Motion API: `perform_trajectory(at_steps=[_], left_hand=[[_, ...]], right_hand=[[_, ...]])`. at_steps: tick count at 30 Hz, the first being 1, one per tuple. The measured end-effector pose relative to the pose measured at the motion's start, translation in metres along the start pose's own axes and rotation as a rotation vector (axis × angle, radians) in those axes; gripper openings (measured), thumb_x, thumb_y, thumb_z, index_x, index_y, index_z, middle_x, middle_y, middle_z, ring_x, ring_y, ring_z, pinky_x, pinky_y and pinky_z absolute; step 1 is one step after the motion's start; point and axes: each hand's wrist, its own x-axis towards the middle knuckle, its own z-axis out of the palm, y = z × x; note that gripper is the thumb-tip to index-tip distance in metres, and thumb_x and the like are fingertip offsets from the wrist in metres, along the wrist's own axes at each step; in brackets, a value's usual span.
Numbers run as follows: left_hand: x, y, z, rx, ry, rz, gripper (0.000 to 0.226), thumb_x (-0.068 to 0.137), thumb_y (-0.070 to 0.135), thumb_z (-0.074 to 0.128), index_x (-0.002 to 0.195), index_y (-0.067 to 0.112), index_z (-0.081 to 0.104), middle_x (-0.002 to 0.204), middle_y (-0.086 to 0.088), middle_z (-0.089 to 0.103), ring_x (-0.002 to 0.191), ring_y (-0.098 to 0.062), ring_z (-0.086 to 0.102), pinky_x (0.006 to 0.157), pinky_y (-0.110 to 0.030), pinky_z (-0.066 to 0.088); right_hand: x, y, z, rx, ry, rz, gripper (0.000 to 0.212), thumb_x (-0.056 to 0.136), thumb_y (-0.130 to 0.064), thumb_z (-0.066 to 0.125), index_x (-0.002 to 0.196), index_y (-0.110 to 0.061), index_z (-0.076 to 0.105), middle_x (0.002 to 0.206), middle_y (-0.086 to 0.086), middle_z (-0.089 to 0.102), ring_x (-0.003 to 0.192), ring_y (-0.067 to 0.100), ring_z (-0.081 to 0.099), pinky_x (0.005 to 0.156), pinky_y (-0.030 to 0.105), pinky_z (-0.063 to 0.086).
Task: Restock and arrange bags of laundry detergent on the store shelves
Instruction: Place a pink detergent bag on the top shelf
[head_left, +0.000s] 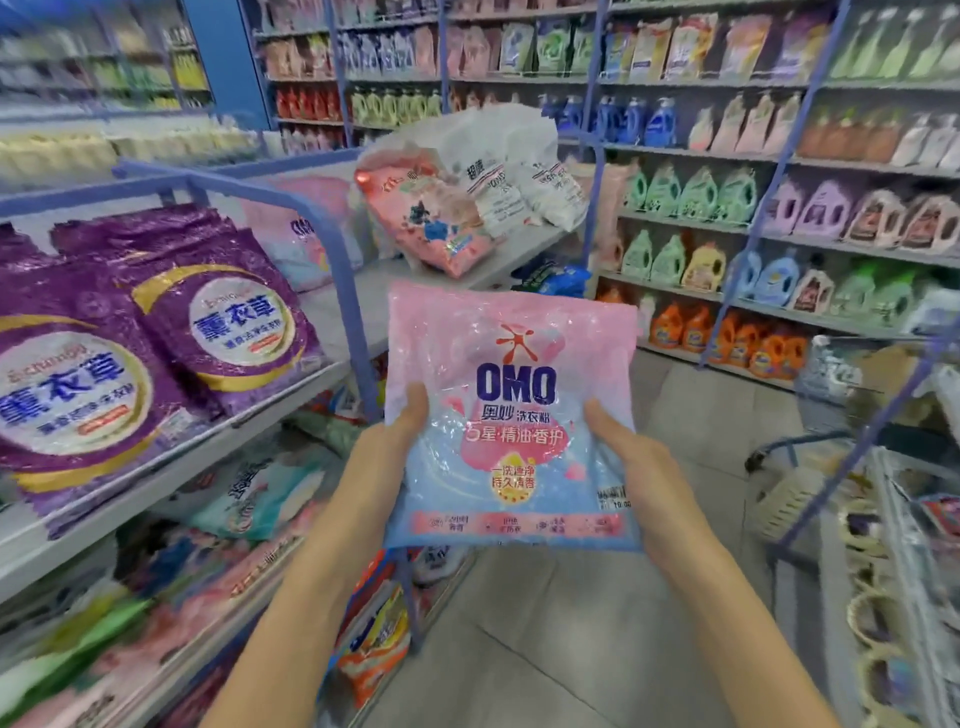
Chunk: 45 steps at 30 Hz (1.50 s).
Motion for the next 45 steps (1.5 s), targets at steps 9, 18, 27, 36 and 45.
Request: perform_trajectory(at_steps=[9,18,27,36,45], left_hand=[[0.112,0.027,0.038,-0.243,-0.09,0.0,0.051,0.11,0.04,0.025,0.126,0.005,0.059,0.037,-0.004,0.06,0.034,-0.015,0.058,0.058,-0.025,0.047],[0.22,0.066,0.063,-0.416,0.116,0.07,0.045,0.096,0.055,0.052,0.108,0.019,0.078,0.108,-0.014,0.077,0.099,-0.035,0.075,0.103,-0.055,0.05],[0.299,0.102,0.043,-0.428,0.596,0.125,0.057,0.083,0.069,0.065,0.107,0.018,0.078,0.103,-0.009,0.079,0.094,-0.03,0.076,0.095,-0.051,0.054],[0.365,0.119,-0.014,-0.403,1.046,0.324,0.078,0.071,0.071,0.075,0.121,0.013,0.065,0.126,-0.003,0.07,0.117,-0.026,0.067,0.104,-0.061,0.048],[0.444,0.136,-0.065,-0.375,1.19,0.325,0.042,0.102,0.022,0.061,0.066,0.018,0.038,0.063,0.004,0.041,0.041,0.005,0.041,0.048,-0.012,0.036]], right_hand=[[0.203,-0.011,-0.008,-0.003,-0.159,0.032,0.036,0.096,-0.045,0.061,0.109,-0.016,0.077,0.097,0.008,0.08,0.088,0.029,0.078,0.093,0.051,0.058],[0.391,-0.045,0.032,-0.011,-0.323,-0.018,0.048,0.079,-0.051,0.076,0.111,-0.016,0.076,0.105,0.009,0.079,0.098,0.032,0.076,0.099,0.056,0.054],[0.524,-0.074,0.127,0.018,-0.664,0.067,0.026,0.088,-0.025,0.075,0.11,-0.009,0.076,0.097,0.007,0.08,0.086,0.023,0.078,0.067,0.029,0.062],[0.591,-0.094,0.245,-0.067,-0.879,-0.049,0.014,0.095,-0.018,0.071,0.108,-0.016,0.073,0.1,-0.002,0.08,0.096,0.02,0.076,0.085,0.032,0.061],[0.605,-0.099,0.352,-0.058,-0.72,-0.098,0.016,0.1,-0.014,0.054,0.111,-0.016,0.067,0.084,-0.002,0.06,0.068,0.012,0.053,0.058,0.022,0.047]])
